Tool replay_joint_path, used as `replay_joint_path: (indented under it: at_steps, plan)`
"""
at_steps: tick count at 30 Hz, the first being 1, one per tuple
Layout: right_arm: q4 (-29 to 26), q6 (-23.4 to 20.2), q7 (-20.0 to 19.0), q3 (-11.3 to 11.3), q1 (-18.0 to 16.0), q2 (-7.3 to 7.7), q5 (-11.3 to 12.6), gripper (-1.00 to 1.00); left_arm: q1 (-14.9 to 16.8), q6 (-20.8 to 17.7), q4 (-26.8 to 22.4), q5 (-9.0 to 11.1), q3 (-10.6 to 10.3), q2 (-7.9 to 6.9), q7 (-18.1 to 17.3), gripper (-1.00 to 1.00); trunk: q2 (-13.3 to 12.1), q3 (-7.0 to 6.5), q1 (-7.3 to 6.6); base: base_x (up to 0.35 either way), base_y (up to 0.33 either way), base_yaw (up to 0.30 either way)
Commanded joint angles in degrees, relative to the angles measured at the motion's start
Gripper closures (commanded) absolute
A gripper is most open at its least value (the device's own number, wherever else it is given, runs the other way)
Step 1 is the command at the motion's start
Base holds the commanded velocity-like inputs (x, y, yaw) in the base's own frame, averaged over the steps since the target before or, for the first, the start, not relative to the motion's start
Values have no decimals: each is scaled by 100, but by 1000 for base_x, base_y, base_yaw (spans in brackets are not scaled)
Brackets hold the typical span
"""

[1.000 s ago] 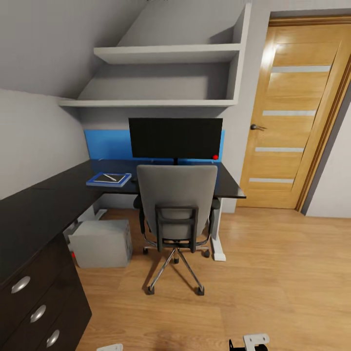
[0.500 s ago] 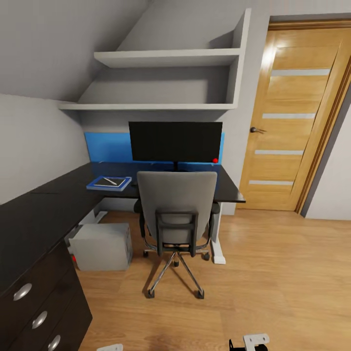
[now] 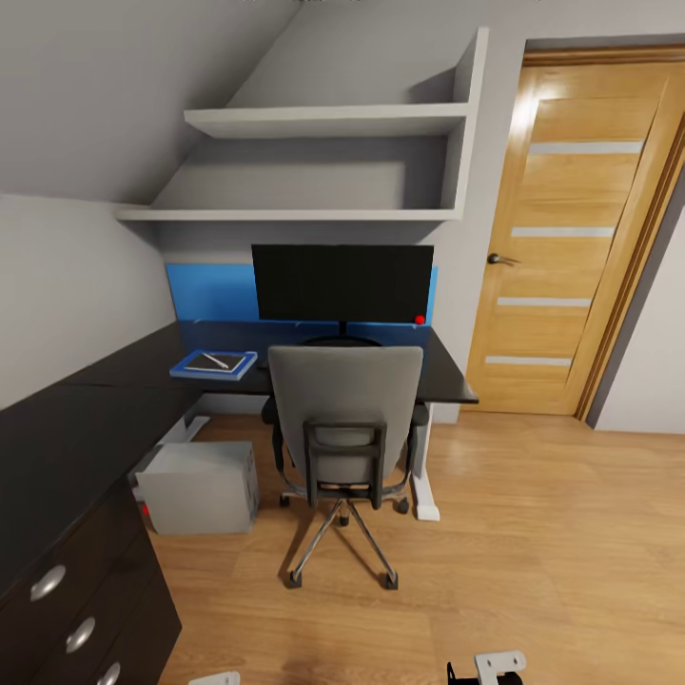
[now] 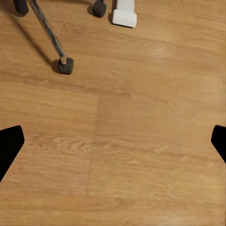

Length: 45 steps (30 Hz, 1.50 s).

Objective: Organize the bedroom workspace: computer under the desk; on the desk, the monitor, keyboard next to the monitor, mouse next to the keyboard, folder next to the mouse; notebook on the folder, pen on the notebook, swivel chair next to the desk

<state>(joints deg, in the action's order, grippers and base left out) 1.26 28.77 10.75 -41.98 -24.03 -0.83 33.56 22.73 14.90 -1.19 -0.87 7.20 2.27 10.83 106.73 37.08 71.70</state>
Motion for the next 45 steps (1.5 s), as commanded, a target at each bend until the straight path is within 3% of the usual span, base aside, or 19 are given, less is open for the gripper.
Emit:
replay_joint_path:
  at_steps: [1, 19, 24, 34, 45]
  plan:
    - [12, 16, 24, -48, -5, -4, 19, -100, 4, 22, 5, -10, 36, 1, 7, -100, -39, -13, -23, 0, 0, 0]
    - [12, 15, 24, -47, -5, -4, 19, -100, 4, 20, 9, -5, 41, -11, 13, -100, -761, -336, -419, 0, 0, 0]
    - [12, 16, 24, -49, -6, -4, 19, -100, -19, -96, 12, -3, 43, -136, -4, -100, -961, -426, -529, 0, 0, 0]
    - [11, 16, 24, -49, -6, -4, 19, -100, -470, -215, 14, 6, 52, -312, -10, -100, -1362, -605, -748, 0, 0, 0]
    - [14, 16, 24, -52, -5, -4, 19, -100, -1062, -242, 9, 5, 57, -357, -15, -100, -1362, -605, -748, 0, 0, 0]
